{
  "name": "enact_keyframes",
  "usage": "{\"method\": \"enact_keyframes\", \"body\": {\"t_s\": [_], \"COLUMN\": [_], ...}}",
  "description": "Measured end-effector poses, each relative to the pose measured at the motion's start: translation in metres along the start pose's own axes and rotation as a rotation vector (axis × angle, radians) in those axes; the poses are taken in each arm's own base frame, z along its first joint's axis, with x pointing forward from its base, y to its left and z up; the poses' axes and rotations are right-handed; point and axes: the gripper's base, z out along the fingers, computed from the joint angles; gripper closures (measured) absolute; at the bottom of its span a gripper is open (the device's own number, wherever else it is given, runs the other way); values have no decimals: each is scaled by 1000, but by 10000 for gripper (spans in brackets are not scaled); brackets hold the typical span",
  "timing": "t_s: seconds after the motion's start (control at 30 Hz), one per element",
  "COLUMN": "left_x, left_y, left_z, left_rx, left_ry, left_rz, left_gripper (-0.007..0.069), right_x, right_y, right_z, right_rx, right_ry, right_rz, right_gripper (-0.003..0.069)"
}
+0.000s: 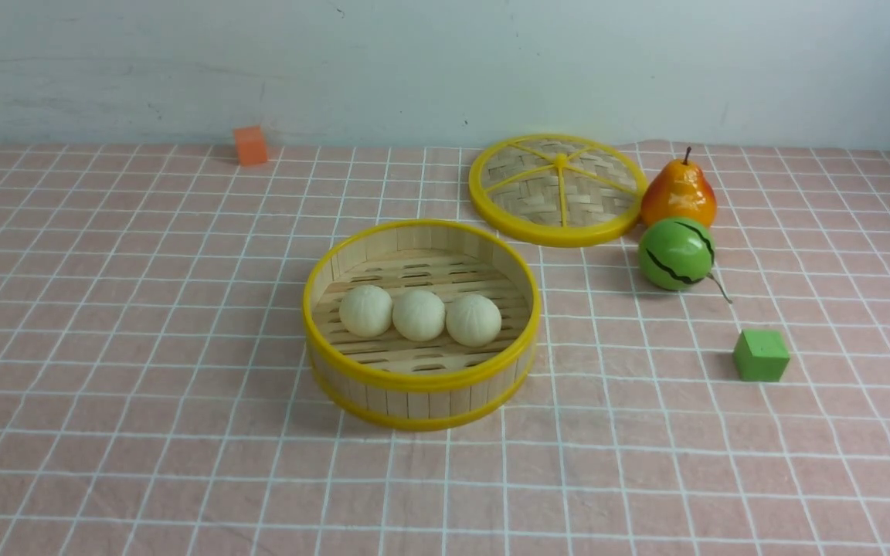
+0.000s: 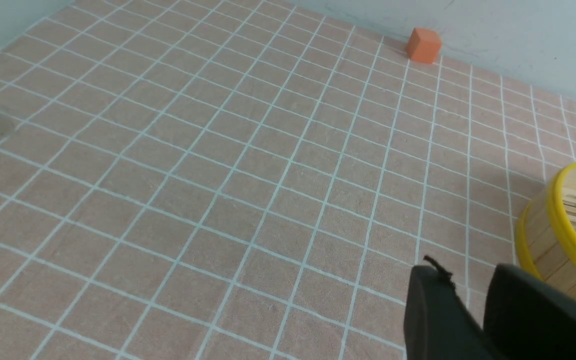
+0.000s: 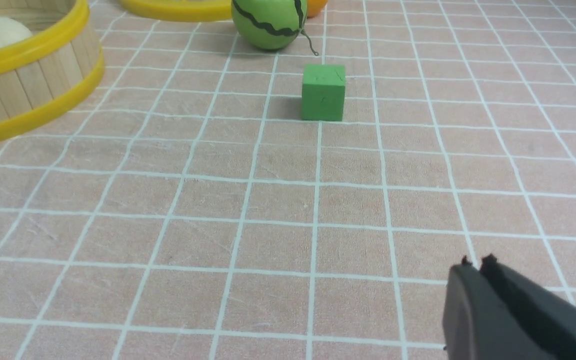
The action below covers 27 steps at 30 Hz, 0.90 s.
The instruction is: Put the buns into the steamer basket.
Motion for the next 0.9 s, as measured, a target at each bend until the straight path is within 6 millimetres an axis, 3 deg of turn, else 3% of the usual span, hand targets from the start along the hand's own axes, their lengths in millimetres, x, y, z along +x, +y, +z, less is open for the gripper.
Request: {"method": "enact_keyframes", "body": {"t_s": [0.27, 0.43, 0.57, 0.7, 0.8, 0.9], "left_x": [4, 7, 23, 42, 73, 95], "left_y": [6, 17, 18, 16, 21, 26], "left_z": [-5, -31, -52, -40, -18, -6], "left_rx": [1, 86, 259, 262, 204, 178], "left_ry": [-31, -145, -251, -271, -216, -149], "left_rz": [10, -120, -301, -250, -150, -106], "left_gripper": [460, 460, 482, 545, 638, 638], "right_x": [0, 0, 0, 0, 0, 0], "right_y": [0, 0, 0, 0, 0, 0], "right_z": [0, 0, 0, 0, 0, 0], "right_rx": [1, 1, 1, 1, 1, 1], "right_ry": [1, 1, 1, 1, 2, 2], "right_rz": [-3, -3, -3, -3, -2, -2], "right_gripper": [626, 619, 613, 607, 601, 596]}}
